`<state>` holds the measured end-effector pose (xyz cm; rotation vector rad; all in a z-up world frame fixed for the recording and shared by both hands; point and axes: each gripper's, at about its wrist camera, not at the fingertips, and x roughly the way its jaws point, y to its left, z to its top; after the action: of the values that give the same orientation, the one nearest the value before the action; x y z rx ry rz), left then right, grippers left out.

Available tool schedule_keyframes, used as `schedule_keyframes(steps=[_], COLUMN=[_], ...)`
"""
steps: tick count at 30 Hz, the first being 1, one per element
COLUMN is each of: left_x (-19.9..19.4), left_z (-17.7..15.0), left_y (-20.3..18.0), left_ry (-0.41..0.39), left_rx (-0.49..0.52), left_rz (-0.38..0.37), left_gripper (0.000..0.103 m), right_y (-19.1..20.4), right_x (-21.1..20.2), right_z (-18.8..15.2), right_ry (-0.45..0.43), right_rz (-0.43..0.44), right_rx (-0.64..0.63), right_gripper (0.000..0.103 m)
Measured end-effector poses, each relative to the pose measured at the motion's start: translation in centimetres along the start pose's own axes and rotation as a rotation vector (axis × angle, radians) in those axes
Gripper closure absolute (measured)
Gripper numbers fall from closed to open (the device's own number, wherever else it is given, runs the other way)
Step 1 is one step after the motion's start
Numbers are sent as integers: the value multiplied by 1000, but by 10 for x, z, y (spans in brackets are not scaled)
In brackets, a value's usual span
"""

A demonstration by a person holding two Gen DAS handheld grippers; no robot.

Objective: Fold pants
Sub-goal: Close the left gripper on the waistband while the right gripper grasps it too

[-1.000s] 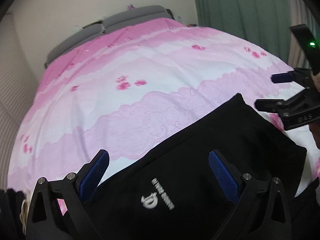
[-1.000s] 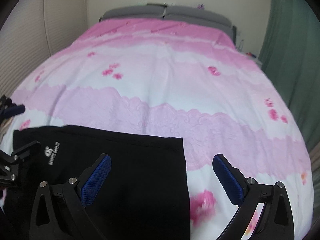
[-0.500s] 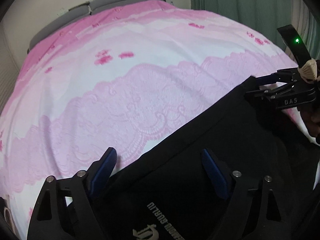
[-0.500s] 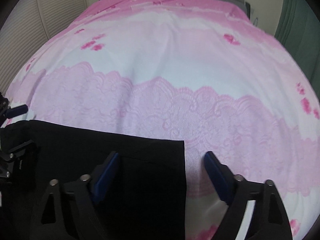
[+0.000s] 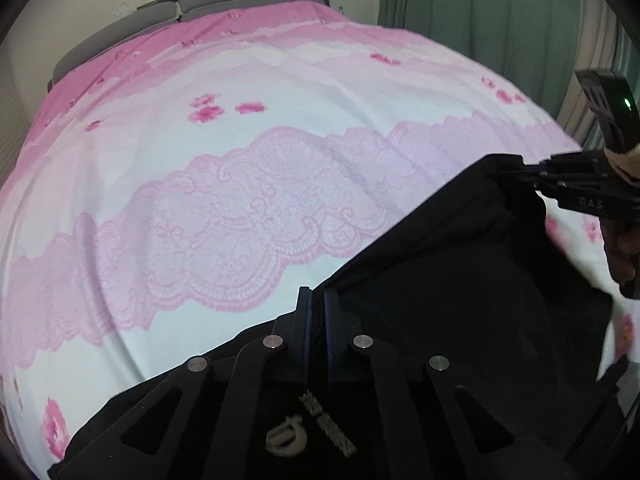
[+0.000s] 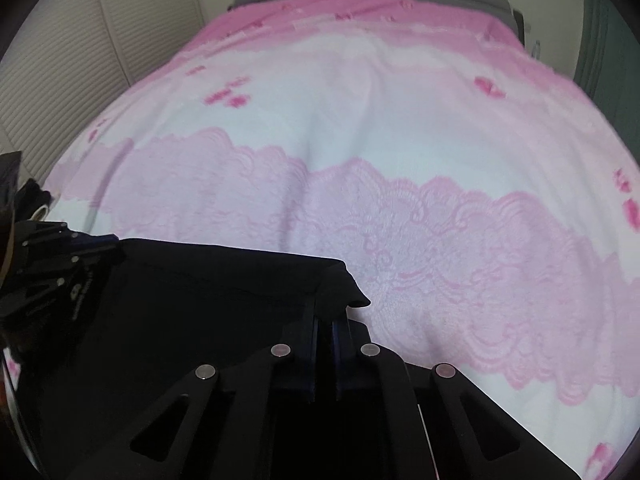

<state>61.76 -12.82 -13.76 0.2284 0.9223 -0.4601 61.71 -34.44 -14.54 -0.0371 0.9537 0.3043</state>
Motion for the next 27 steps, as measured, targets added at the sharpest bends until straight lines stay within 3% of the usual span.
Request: schedule_keyframes(steps=[6,13,20,27], left_x=[-50,-123,-191,-216], left_z=[-7,-33,-89,-155], left_y=[-18,-55,-103,-137], left_ry=[-48,-117,-192,-210], left_rx=[25,55,101,104], left_rz=[-14,-9,-32,-61], left_gripper=[97,97,99,99], right_y=[15,39,59,90], right_x=[-56,-139,-208,-249], right_z=[-9,-48,-106,-181], right_ry=[-96,-183,-240,-257], right_rz=[-1,-1,12,2], right_rx=[-53,-122,-120,-136], right_gripper=[97,97,97,97])
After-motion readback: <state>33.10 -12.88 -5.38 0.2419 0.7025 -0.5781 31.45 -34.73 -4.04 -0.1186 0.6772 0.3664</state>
